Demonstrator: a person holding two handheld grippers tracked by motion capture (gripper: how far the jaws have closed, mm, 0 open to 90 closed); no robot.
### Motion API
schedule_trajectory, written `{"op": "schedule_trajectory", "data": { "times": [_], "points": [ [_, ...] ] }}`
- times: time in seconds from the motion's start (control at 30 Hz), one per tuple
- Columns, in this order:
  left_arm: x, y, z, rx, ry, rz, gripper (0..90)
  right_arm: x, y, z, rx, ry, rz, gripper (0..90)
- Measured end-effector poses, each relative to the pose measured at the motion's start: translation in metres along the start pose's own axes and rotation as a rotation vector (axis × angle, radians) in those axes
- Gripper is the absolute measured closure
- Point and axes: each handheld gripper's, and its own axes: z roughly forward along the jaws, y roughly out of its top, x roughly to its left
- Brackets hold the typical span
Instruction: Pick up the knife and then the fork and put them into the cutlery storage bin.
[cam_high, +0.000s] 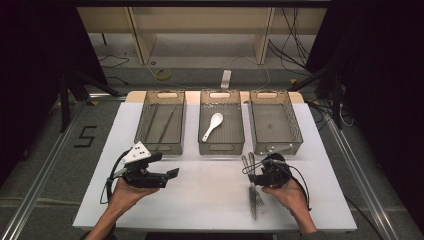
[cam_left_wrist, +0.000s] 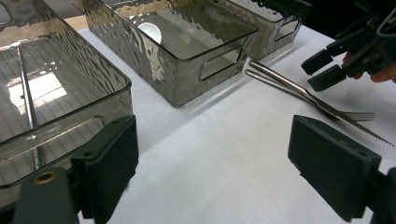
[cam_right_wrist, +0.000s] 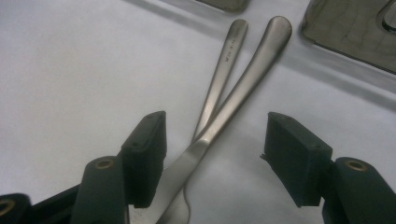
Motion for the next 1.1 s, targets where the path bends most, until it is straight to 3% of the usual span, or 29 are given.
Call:
{"op": "schedule_trajectory", "data": {
  "times": [0.63,1.1],
  "points": [
    [0.000,-0.001,-0.004,-0.005,0.001,-0.004,15.6,0.005,0.005,0.021,0.093,-0.019,-0.044,56.6],
    [-0.003,0.000,-0.003,-0.001,-0.004,0.004,15.9,0.003,0.007,0.022,0.114,-0.018,-0.023,57.8]
  ]
}}
